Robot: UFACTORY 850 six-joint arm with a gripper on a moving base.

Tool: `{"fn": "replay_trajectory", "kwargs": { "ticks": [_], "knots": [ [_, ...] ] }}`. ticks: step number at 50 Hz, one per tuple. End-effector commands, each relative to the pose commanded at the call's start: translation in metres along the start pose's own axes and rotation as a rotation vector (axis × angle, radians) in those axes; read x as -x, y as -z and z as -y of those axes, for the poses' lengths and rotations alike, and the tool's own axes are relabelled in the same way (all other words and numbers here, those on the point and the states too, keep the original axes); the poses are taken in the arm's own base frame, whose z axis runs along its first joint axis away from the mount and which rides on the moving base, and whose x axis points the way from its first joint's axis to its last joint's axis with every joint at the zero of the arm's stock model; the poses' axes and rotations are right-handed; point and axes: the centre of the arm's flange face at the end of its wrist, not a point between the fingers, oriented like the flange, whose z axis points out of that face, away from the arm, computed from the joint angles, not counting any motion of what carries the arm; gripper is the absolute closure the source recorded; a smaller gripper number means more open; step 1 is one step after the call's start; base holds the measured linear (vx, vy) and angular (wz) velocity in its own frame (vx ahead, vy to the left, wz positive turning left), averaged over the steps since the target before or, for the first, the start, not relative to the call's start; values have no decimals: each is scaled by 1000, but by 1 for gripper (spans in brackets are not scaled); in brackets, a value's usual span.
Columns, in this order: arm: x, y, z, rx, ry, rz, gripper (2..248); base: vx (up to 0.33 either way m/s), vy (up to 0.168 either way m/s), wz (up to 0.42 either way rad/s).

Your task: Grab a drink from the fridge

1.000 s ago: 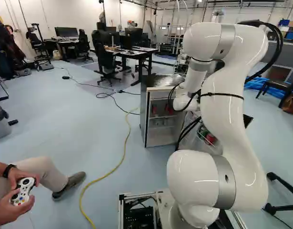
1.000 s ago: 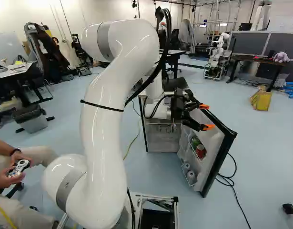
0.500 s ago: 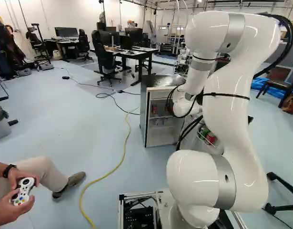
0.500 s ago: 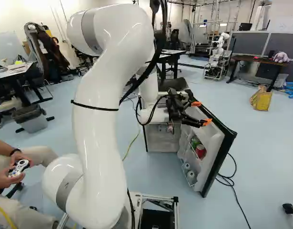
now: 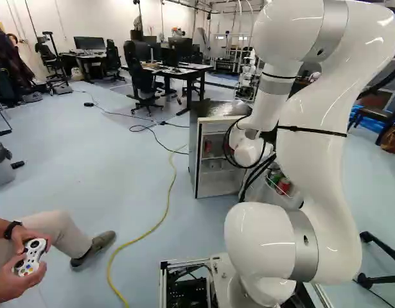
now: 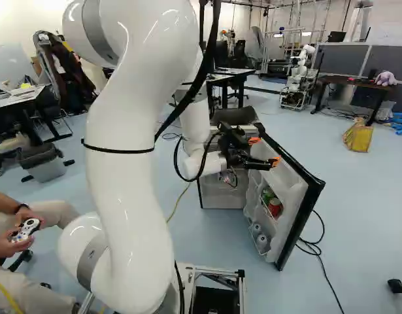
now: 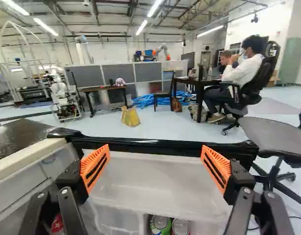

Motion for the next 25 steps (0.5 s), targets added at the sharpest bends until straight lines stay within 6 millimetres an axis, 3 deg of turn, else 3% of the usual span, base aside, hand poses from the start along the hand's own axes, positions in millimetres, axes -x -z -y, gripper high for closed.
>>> {"fn": "replay_trajectory", "kwargs": {
  "ticks": [25],
  "knots": [
    [24,11,12,-255,64,54,3,0,0,0]
  ]
}}
